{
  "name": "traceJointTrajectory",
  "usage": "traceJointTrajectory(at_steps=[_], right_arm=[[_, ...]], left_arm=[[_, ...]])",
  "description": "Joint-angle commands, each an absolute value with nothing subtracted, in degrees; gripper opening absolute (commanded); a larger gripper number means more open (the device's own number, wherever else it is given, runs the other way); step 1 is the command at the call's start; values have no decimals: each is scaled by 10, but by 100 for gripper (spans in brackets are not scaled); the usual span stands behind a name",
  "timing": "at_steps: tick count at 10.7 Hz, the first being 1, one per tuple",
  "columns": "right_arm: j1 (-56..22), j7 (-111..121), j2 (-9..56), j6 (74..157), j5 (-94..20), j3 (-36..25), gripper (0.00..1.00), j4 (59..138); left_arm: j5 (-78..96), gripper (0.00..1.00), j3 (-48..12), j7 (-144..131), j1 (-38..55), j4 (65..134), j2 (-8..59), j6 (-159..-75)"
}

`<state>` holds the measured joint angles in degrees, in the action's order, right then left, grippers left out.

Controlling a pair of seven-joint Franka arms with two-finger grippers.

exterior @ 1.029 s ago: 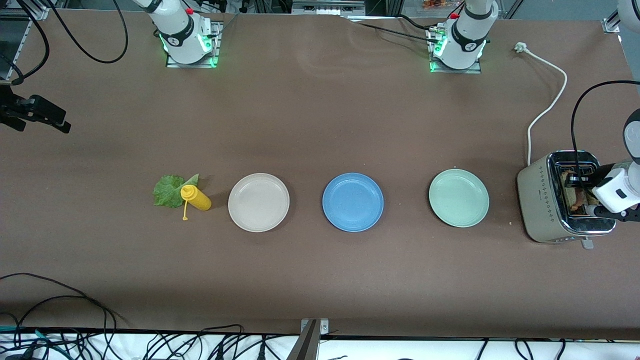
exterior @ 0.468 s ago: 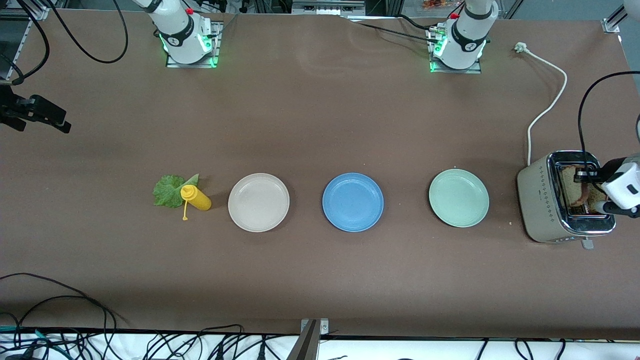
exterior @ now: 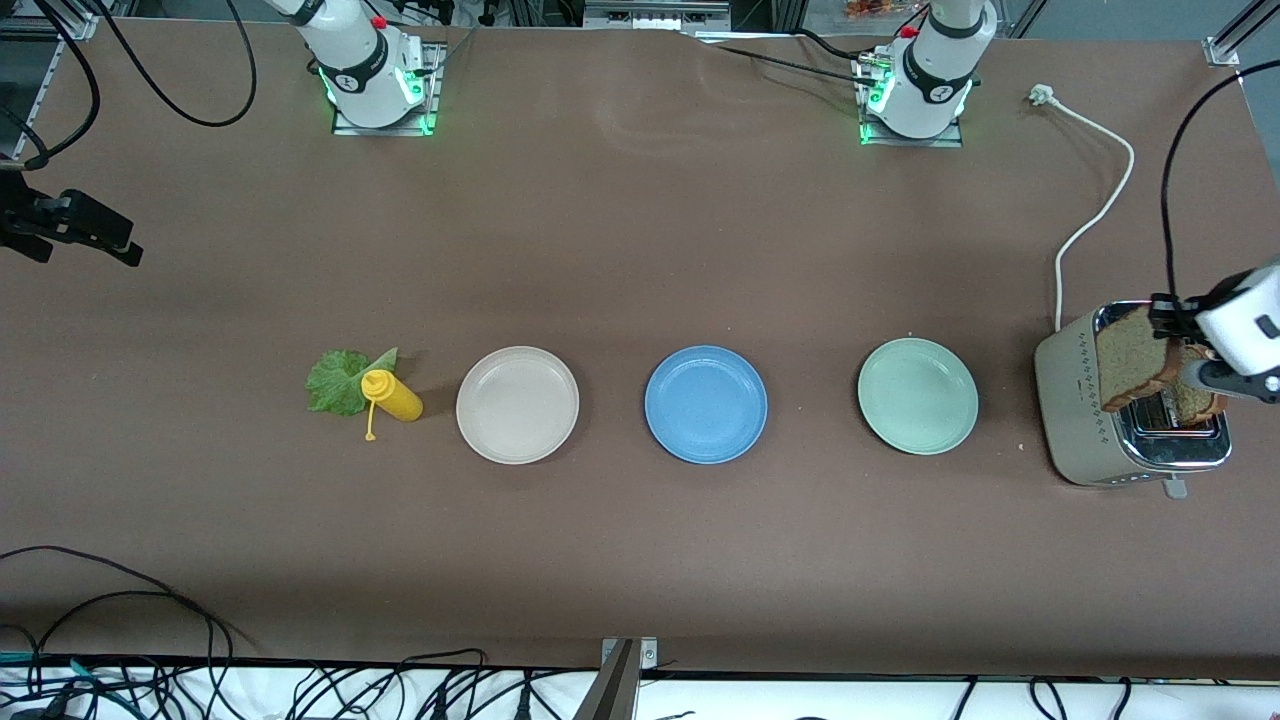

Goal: Make sandwich in blue plate with both arms
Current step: 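Lift the toast slice out of the toaster with the left gripper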

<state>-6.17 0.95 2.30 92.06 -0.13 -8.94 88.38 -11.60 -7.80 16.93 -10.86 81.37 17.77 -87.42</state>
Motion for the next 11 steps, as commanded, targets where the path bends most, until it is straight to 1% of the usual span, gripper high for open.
traceJointTrajectory(at_steps=[1, 3, 6, 9, 11], right_arm=[[-62, 10, 20, 910, 1, -88, 100, 877], [-62, 10, 20, 910, 2, -88, 100, 877], [-62, 10, 20, 908, 1, -88, 100, 877], [-62, 10, 20, 903, 2, -88, 100, 877], [-62, 11, 20, 903, 3, -90, 100, 877]], left_arm=[[-128, 0, -88, 163, -21, 795, 185, -859], [-122, 0, -93, 135, 51, 795, 199, -860], [-20, 0, -93, 13, 139, 783, 237, -875], [97, 0, -93, -4, 170, 738, 303, -931], [204, 0, -93, -1, 170, 731, 332, -988]])
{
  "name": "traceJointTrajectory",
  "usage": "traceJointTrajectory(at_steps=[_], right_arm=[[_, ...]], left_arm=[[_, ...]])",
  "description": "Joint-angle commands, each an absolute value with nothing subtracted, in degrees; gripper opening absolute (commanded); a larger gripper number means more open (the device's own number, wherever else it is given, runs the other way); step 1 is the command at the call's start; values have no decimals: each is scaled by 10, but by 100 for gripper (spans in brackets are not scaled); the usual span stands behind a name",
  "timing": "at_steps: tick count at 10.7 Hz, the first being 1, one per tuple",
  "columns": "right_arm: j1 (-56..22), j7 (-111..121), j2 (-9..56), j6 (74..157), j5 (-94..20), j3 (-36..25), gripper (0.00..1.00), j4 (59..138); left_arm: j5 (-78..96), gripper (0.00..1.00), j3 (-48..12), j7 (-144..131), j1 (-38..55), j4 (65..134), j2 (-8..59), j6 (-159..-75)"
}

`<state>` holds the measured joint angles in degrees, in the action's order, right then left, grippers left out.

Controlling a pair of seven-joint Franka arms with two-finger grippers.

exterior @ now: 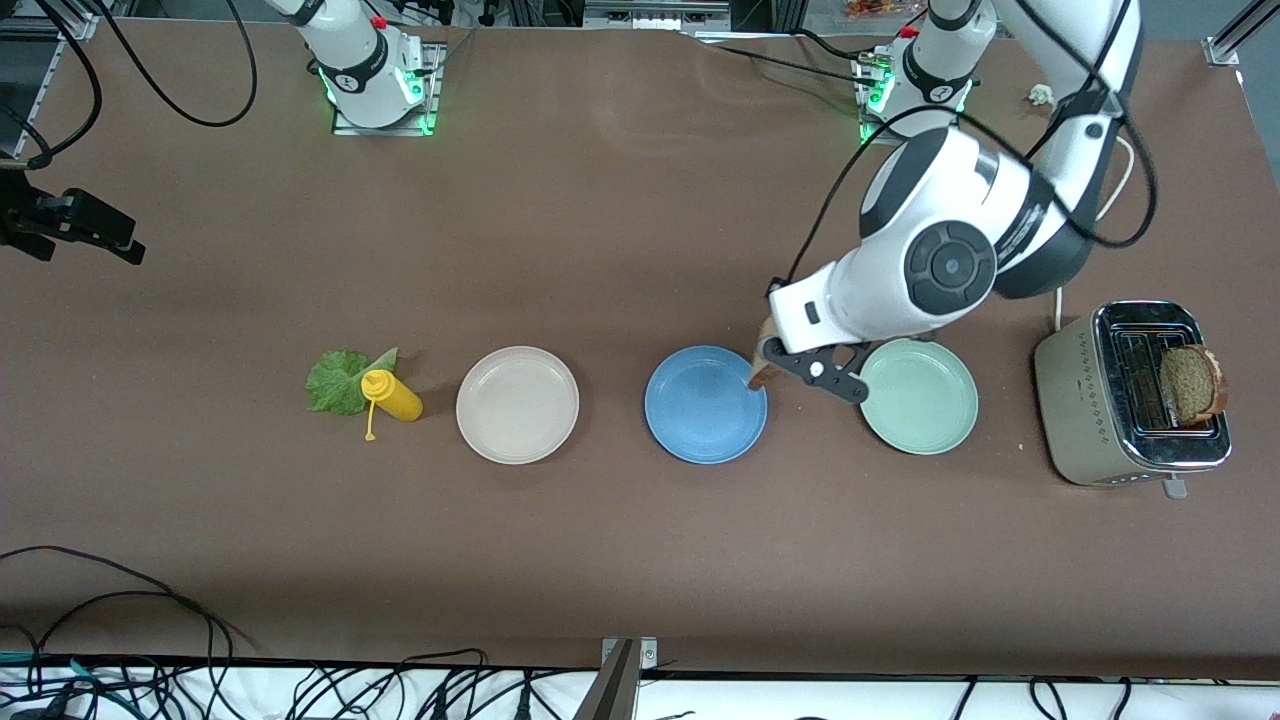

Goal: Make sandwich in blue plate with both arms
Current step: 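Lift the toast slice out of the toaster with the left gripper, then lay the toast flat on the blue plate and open the left gripper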

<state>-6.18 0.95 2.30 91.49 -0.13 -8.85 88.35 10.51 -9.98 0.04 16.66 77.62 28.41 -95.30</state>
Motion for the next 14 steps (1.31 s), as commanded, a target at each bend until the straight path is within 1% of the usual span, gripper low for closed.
traceJointTrajectory(at_steps=[1, 3, 6, 8, 9, 11, 14], right_arm=[[-62, 11, 20, 903, 2, -91, 100, 877], [-62, 11, 19, 903, 2, -91, 100, 877], [-62, 11, 19, 901, 2, -91, 100, 877], [-62, 11, 19, 901, 2, -91, 100, 877], [-62, 11, 19, 901, 2, -92, 100, 877], [-62, 11, 19, 901, 2, -92, 100, 877], [-62, 11, 18, 901, 3, -92, 100, 877]], left_arm=[[249, 0, -93, 1, 166, 731, 346, -1006], [319, 0, -91, 2, 157, 732, 378, -1022], [417, 0, -89, 5, 136, 731, 433, -1025], [439, 0, -90, 22, 125, 731, 447, -1041], [474, 0, -89, 39, 105, 731, 455, -1041], [532, 0, -89, 132, 89, 740, 477, -1041], [536, 0, -89, 165, 82, 740, 498, -1041]])
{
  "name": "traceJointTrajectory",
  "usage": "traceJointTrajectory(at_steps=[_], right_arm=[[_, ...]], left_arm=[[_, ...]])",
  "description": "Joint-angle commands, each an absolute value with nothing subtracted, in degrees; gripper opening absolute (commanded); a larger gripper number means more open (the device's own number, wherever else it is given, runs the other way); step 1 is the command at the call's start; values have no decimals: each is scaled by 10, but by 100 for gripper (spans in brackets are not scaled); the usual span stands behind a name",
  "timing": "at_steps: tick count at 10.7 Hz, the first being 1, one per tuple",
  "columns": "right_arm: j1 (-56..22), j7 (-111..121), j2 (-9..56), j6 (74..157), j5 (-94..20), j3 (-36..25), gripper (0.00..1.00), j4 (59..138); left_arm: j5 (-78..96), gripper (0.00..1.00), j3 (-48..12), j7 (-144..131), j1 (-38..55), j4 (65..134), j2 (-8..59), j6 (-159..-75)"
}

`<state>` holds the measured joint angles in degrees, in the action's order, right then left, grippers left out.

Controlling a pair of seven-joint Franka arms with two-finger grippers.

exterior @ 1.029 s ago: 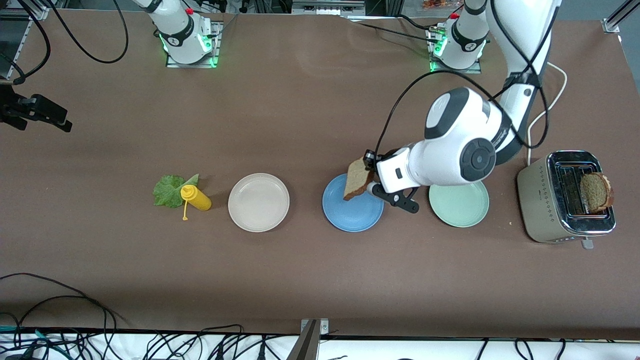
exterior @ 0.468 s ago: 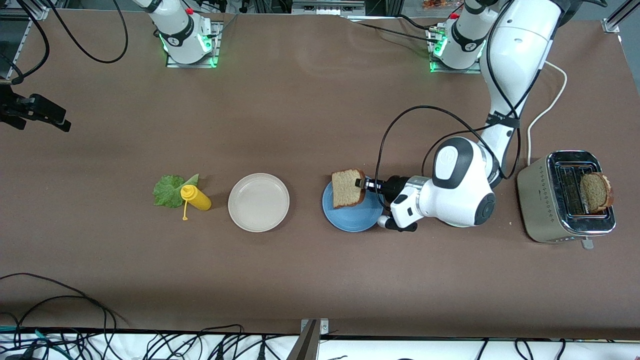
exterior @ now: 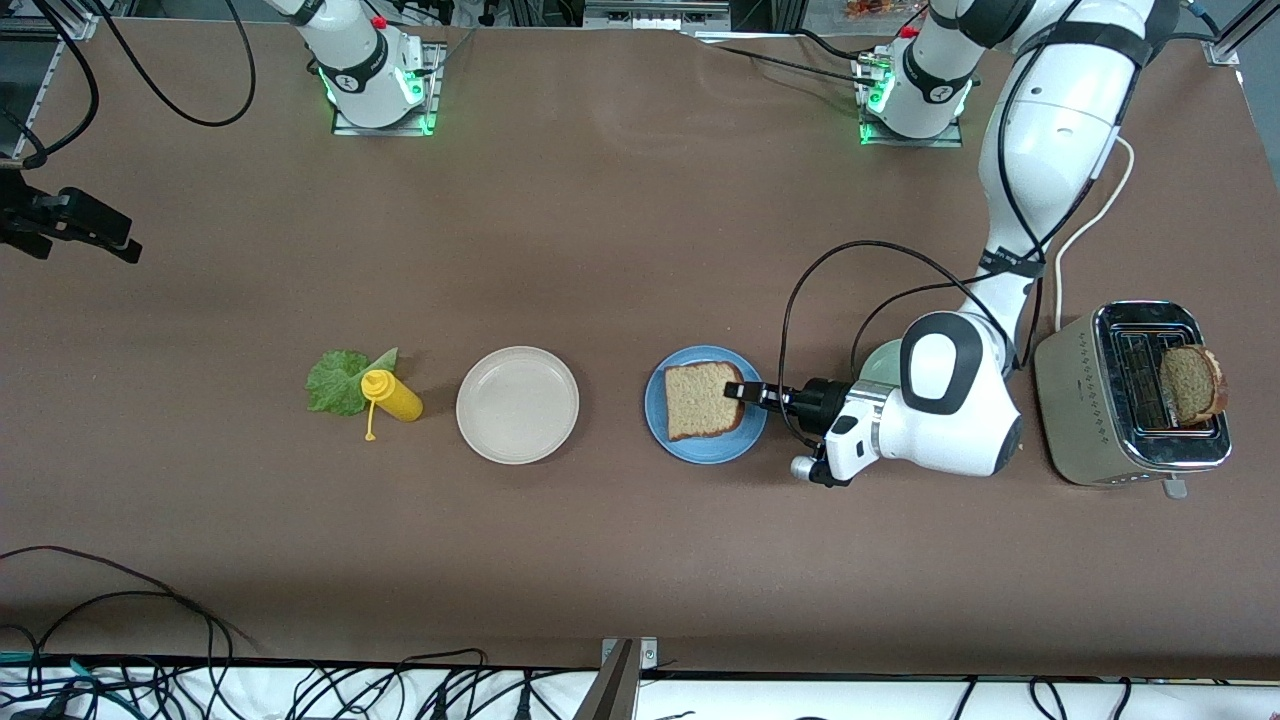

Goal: Make sandwich in blue plate with both arms
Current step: 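Lay the toast flat on the blue plate and open the left gripper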

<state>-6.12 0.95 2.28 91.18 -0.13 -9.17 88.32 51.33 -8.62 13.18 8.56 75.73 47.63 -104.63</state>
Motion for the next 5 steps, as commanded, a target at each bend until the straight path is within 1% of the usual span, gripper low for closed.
traceJointTrajectory(at_steps=[1, 4, 5], right_arm=[[-62, 11, 18, 901, 2, -92, 100, 877], [-62, 11, 19, 901, 2, -93, 100, 877], [-62, 11, 19, 901, 2, -93, 100, 877]], left_arm=[[538, 0, -89, 184, 79, 741, 505, -1041], [556, 0, -89, 243, 70, 744, 517, -1040], [557, 3, -89, 244, 70, 744, 520, -1040]])
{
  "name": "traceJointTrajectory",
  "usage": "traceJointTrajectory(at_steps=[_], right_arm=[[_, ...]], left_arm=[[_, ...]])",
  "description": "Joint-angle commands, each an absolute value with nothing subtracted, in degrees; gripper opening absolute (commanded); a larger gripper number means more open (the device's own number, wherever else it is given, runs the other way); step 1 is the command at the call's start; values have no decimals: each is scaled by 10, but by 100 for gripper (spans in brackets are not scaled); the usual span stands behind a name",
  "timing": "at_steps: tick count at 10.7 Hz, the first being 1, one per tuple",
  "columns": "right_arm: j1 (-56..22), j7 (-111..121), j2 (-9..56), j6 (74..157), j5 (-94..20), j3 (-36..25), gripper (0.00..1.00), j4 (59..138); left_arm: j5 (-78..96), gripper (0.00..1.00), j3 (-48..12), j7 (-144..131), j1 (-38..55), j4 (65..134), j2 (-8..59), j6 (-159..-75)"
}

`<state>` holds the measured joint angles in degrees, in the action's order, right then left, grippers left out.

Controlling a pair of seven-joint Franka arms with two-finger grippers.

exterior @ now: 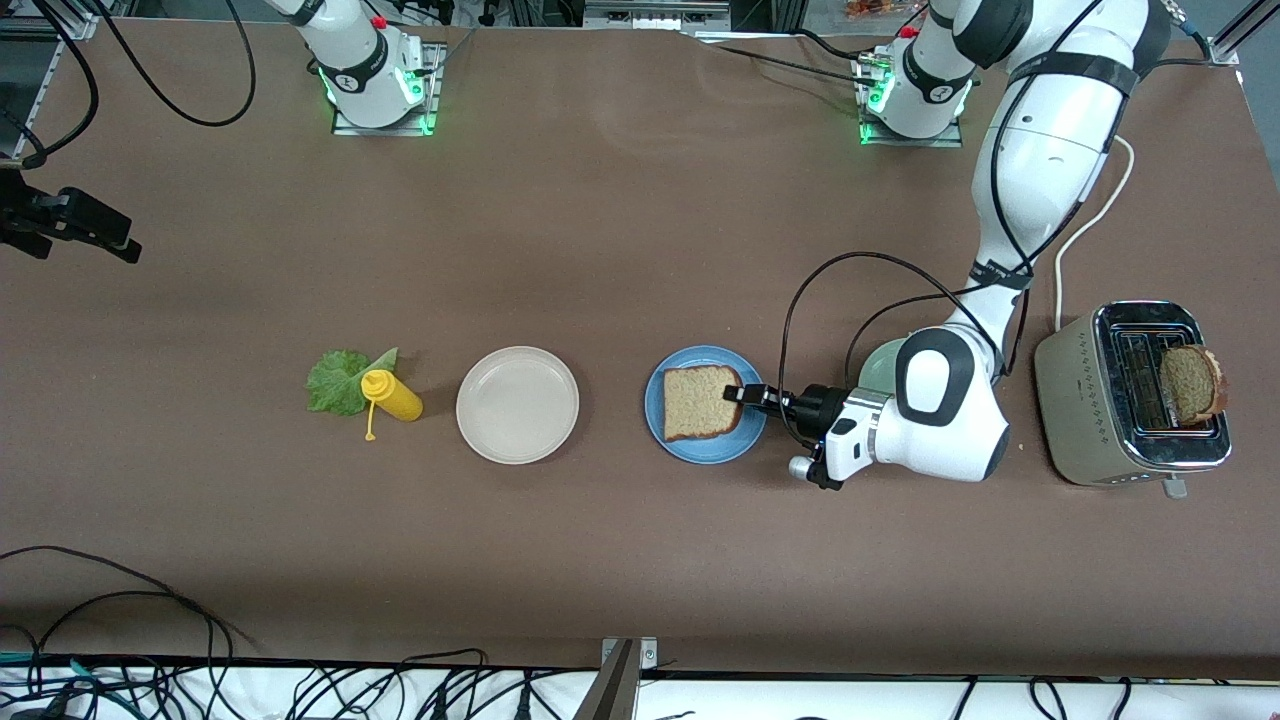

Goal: Make sandwich in blue plate with both arms
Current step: 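Lay the toast flat on the blue plate and open the left gripper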

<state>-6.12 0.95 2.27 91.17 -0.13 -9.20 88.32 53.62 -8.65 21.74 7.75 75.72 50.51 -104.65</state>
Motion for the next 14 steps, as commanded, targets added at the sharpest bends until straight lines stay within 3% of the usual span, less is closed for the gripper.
traceJointTrajectory(at_steps=[1, 2, 3, 4, 5, 9, 14], right_arm=[[-62, 11, 18, 901, 2, -93, 100, 877], [-62, 11, 19, 901, 2, -93, 100, 877], [-62, 11, 19, 901, 2, -93, 100, 877], [-62, 11, 19, 902, 2, -93, 100, 877], [-62, 11, 18, 901, 2, -93, 100, 877], [-62, 11, 19, 901, 2, -91, 100, 877], [-62, 11, 19, 891, 2, -90, 100, 877]], left_arm=[[555, 6, -89, 245, 70, 744, 523, -1038], [556, 7, -89, 245, 69, 751, 524, -1038], [556, 28, -89, 245, 68, 751, 524, -1038], [556, 59, -89, 245, 67, 758, 524, -1038], [554, 100, -89, 245, 61, 764, 523, -1035], [534, 100, -88, 306, 41, 774, 519, -1027], [286, 100, -87, 289, 11, 773, 443, -997]])
